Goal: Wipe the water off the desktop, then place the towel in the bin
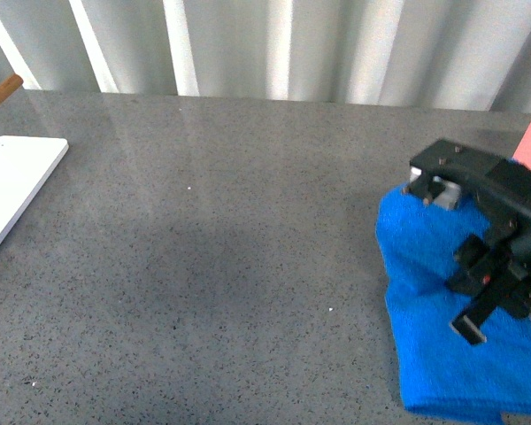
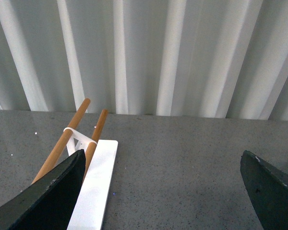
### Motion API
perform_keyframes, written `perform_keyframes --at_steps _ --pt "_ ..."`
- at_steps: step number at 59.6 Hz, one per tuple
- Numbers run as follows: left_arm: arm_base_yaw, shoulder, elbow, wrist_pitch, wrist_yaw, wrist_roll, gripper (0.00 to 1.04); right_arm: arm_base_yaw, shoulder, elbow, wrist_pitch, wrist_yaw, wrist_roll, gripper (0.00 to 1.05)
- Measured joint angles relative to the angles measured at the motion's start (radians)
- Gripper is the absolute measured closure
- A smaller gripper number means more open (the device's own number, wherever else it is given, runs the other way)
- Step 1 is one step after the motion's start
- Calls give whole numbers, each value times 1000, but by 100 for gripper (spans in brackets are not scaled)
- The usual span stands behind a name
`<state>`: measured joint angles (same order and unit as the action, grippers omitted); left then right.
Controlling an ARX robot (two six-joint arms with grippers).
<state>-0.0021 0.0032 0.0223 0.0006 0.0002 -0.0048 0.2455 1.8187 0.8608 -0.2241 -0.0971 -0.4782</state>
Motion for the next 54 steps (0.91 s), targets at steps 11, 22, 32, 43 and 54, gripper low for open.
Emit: perform_keyframes --at_steps 11,22,32,43,54 --pt "0 0 0 0 0 0 7 0 -62 48 45 9 0 101" --pt "0 0 0 0 0 0 7 -2 -142 100 92 11 -15 101" --pt "0 0 0 0 0 0 7 -18 -240 162 126 72 -7 101" --pt "0 0 0 0 0 0 7 -99 -405 187 143 331 -35 101" --pt "0 0 0 0 0 0 7 -240 -505 187 -37 446 -30 101"
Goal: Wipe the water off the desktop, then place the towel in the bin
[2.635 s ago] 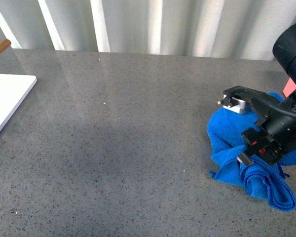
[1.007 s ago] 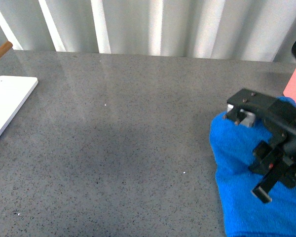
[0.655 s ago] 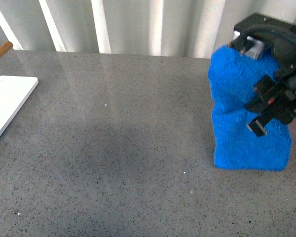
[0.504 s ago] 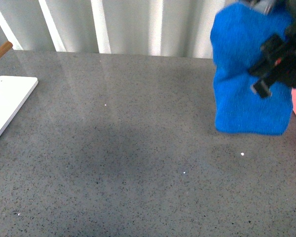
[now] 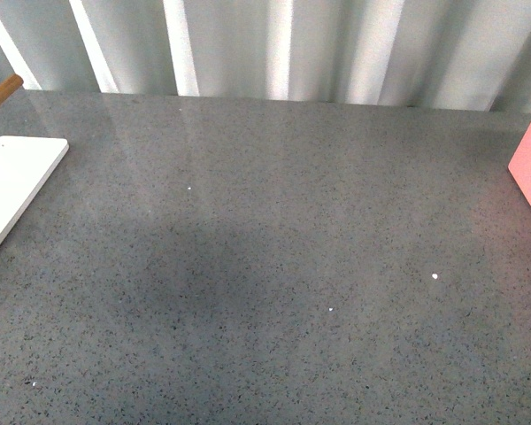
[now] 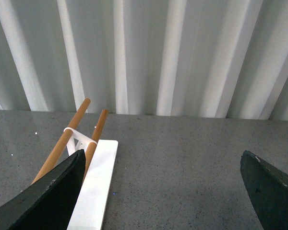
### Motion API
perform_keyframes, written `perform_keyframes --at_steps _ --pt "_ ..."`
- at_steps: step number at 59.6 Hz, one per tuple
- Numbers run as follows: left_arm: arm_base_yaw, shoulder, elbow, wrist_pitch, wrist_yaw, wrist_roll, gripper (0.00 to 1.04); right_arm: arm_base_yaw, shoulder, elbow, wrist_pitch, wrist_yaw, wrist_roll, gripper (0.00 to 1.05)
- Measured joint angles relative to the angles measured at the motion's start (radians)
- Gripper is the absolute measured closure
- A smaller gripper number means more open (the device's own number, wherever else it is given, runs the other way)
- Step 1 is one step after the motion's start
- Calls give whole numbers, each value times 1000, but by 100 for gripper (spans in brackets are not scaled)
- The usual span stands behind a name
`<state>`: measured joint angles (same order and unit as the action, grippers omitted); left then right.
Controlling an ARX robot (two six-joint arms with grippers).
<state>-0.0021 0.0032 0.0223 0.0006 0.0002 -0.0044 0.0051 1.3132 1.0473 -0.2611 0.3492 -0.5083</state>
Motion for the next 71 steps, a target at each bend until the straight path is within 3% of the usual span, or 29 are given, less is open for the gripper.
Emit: perform_keyframes --at_steps 16,27,41,52,71 --pt "0 0 0 0 0 0 7 -190 2 -25 -159 -66 35 101" --pt "0 0 0 0 0 0 7 -321 146 3 -166 -117 56 101" --pt "0 0 0 0 0 0 7 -344 232 26 -144 -146 88 101" --pt "0 0 0 0 0 0 7 -322 264 43 -196 -209 217 100" --pt "0 0 0 0 0 0 7 -304 269 43 -202 -238 269 55"
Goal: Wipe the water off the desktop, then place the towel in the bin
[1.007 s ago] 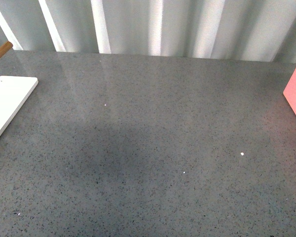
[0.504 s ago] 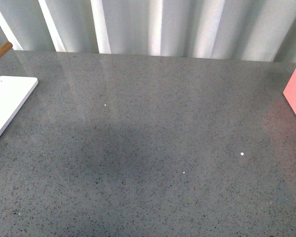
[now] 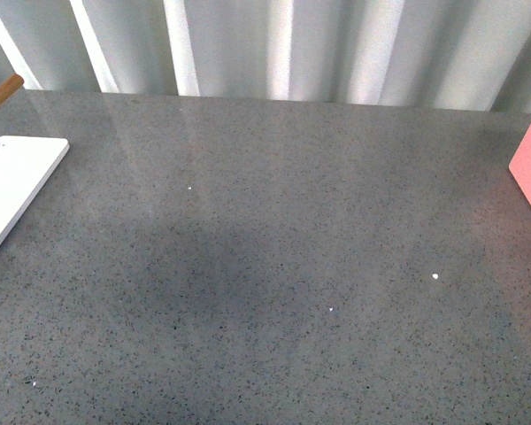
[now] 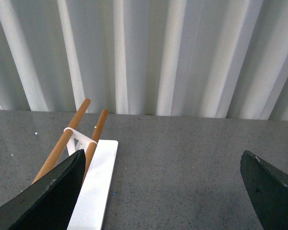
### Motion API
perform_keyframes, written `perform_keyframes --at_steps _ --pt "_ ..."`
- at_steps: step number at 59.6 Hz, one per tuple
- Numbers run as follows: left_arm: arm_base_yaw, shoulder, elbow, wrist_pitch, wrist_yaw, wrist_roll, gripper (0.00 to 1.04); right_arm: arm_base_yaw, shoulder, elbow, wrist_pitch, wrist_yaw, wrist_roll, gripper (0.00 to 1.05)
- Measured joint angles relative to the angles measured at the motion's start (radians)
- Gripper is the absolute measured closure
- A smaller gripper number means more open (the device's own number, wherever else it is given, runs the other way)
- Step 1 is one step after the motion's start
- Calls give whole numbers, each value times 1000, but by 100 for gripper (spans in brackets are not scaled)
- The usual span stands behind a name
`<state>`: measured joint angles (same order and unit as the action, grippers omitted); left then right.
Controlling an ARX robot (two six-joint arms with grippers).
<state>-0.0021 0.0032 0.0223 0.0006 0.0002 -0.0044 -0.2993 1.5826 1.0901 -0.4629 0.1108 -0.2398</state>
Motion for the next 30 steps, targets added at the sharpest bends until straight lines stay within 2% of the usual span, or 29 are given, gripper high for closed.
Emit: perform_keyframes --at_steps 11,18,30 --pt "0 0 0 0 0 0 7 0 0 0 0 0 3 30" --pt "0 0 0 0 0 0 7 0 0 0 0 0 5 6" --pt "0 0 0 0 0 0 7 0 0 0 0 0 8 7"
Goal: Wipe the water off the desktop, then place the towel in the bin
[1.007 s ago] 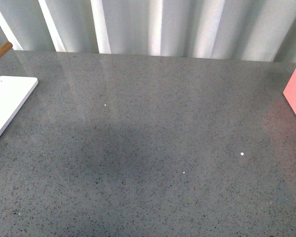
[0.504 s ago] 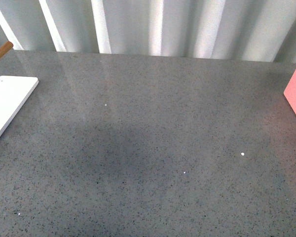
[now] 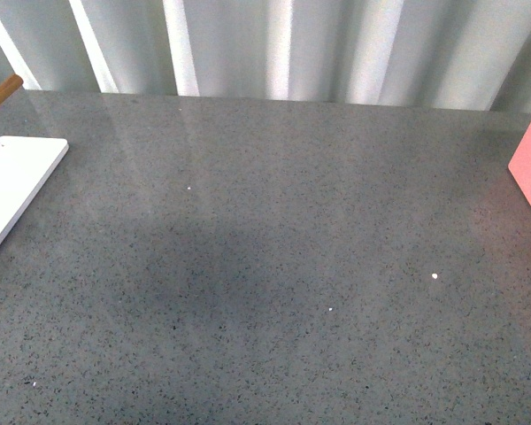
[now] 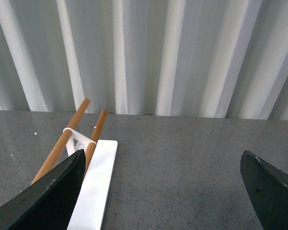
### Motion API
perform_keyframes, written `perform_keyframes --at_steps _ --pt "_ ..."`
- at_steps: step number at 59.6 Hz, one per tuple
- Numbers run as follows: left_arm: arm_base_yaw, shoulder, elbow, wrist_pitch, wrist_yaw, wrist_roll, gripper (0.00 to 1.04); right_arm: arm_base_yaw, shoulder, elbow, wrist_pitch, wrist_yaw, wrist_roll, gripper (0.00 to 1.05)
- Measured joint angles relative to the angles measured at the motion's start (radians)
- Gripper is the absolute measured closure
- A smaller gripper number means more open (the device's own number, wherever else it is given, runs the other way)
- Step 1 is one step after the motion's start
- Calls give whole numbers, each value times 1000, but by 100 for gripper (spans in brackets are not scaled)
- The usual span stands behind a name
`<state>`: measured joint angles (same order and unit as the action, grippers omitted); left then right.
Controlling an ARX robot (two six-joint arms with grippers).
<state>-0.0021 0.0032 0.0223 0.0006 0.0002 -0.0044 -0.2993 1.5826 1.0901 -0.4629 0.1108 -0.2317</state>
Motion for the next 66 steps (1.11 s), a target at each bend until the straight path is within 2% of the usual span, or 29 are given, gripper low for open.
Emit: perform_keyframes --at_steps 13,20,24,43,66 --pt "0 0 0 0 0 0 7 0 1 1 -2 -2 0 7" --pt "0 0 0 0 0 0 7 -7 51 79 -213 -60 87 7" --pt "0 0 0 0 0 0 7 -7 68 74 -257 -56 111 7" --pt "0 0 0 0 0 0 7 -12 102 63 -266 -98 162 7" --pt "0 0 0 0 0 0 7 -18 97 14 -216 -50 215 7"
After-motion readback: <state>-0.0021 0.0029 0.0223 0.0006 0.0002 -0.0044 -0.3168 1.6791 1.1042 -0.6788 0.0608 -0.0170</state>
